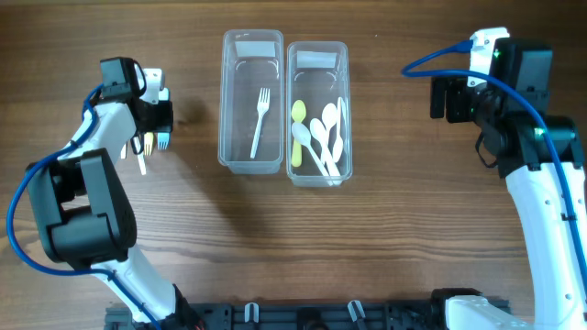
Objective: Pack container
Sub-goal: 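Grasp the light-blue fork with the left gripper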
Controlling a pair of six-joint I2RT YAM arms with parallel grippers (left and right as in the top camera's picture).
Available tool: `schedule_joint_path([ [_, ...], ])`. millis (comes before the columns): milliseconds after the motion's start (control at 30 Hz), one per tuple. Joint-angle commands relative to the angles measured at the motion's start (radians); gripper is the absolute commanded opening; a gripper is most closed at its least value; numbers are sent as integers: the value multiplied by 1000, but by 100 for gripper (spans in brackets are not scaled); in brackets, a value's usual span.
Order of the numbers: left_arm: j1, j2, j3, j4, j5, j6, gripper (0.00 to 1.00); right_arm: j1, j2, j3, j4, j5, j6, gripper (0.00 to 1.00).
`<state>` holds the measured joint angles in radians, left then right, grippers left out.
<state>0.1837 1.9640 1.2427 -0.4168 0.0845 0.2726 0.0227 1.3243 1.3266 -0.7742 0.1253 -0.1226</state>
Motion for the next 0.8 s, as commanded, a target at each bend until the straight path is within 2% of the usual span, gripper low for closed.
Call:
schedule_joint_path([
  [0,3,29,0,22,24,-18,40,-2,9,6,3,21,-9,100],
  [300,3,93,0,36,24,-31,38,-2,9,6,3,21,-8,100],
  [500,-2,94,0,1,30,-80,4,-2,9,7,3,21,-9,100],
  [667,-35,64,11,-8,59,-160,4,-2,9,6,3,21,-9,100],
  [767,-91,-31,102,-54,56,-177,4,-2,9,7,3,21,-9,100],
])
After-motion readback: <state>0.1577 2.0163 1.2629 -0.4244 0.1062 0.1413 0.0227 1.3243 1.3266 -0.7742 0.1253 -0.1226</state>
